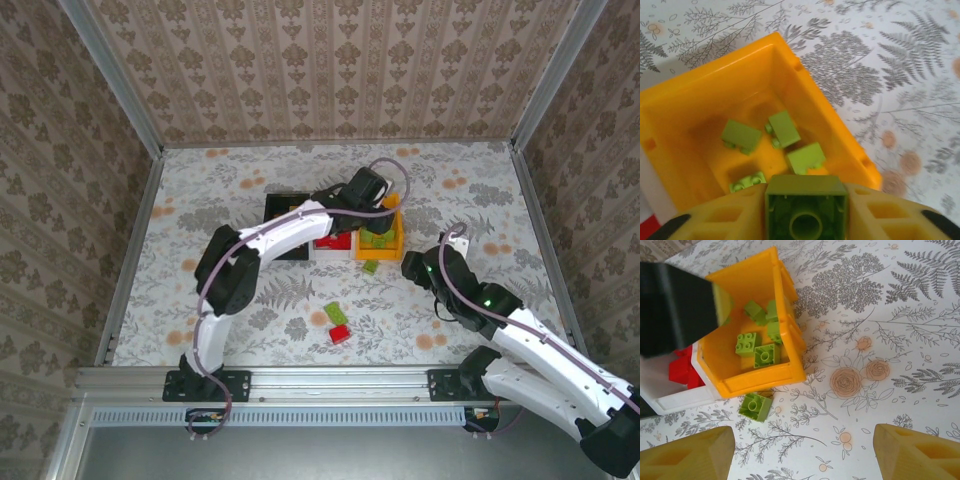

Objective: Sort the legos into containers by color

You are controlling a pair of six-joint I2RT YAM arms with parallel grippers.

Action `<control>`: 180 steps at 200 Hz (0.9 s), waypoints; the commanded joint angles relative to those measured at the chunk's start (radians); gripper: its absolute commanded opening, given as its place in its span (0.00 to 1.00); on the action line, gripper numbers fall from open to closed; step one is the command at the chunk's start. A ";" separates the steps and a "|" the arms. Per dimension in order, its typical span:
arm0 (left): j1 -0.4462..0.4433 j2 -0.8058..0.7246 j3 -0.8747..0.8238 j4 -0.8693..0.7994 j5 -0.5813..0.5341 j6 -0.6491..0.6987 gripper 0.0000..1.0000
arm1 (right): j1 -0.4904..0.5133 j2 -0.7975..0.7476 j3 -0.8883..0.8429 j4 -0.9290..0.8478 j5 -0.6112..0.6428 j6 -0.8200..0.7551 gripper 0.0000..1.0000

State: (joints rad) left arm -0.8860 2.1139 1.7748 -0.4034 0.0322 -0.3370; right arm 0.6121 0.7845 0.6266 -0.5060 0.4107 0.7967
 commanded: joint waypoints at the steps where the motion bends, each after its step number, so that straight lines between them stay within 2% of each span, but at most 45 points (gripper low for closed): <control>1: 0.016 0.051 0.104 -0.089 0.033 0.003 0.54 | -0.004 0.013 -0.017 -0.016 -0.042 -0.003 0.75; 23: 0.021 0.036 0.132 -0.077 0.049 -0.023 0.72 | -0.005 0.057 -0.026 0.020 -0.098 -0.013 0.75; 50: 0.027 -0.078 0.073 -0.026 0.032 -0.038 0.83 | 0.013 0.128 -0.046 0.083 -0.133 0.004 0.76; 81: 0.051 -0.322 -0.189 0.114 0.032 -0.088 0.93 | 0.066 0.238 -0.040 0.168 -0.132 0.029 0.76; 88: 0.054 -0.386 -0.262 0.147 0.031 -0.100 0.99 | 0.077 0.269 -0.035 0.190 -0.129 0.033 0.76; 143: 0.034 -0.829 -0.788 0.258 -0.015 -0.183 1.00 | 0.140 0.511 0.042 0.297 -0.094 0.061 0.76; 180: -0.028 -1.071 -1.027 0.253 -0.146 -0.243 1.00 | 0.166 0.666 0.103 0.319 -0.036 0.098 0.76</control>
State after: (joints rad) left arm -0.8783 1.1610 0.8413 -0.1642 -0.0113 -0.5137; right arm 0.7654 1.3712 0.6781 -0.2249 0.3126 0.8501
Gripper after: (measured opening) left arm 0.997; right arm 0.759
